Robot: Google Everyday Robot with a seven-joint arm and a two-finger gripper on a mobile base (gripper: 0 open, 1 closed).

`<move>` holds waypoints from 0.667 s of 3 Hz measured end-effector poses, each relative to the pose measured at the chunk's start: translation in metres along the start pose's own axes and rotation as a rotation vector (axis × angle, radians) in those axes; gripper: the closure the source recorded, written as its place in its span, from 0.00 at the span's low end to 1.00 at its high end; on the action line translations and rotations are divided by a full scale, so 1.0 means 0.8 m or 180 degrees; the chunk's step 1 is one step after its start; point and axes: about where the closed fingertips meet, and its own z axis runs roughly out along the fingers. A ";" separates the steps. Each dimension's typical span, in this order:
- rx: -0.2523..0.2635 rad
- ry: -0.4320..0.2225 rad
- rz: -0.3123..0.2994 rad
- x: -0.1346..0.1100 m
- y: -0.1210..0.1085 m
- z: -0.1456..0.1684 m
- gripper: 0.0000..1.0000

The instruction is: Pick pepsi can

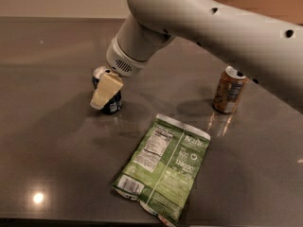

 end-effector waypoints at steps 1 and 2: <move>0.0030 -0.0006 0.0015 0.004 -0.004 -0.004 0.41; -0.0017 -0.0036 0.0044 0.006 -0.009 -0.013 0.64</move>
Offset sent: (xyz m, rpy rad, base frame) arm 0.0079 -0.0220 0.0162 0.0358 0.0310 -0.0076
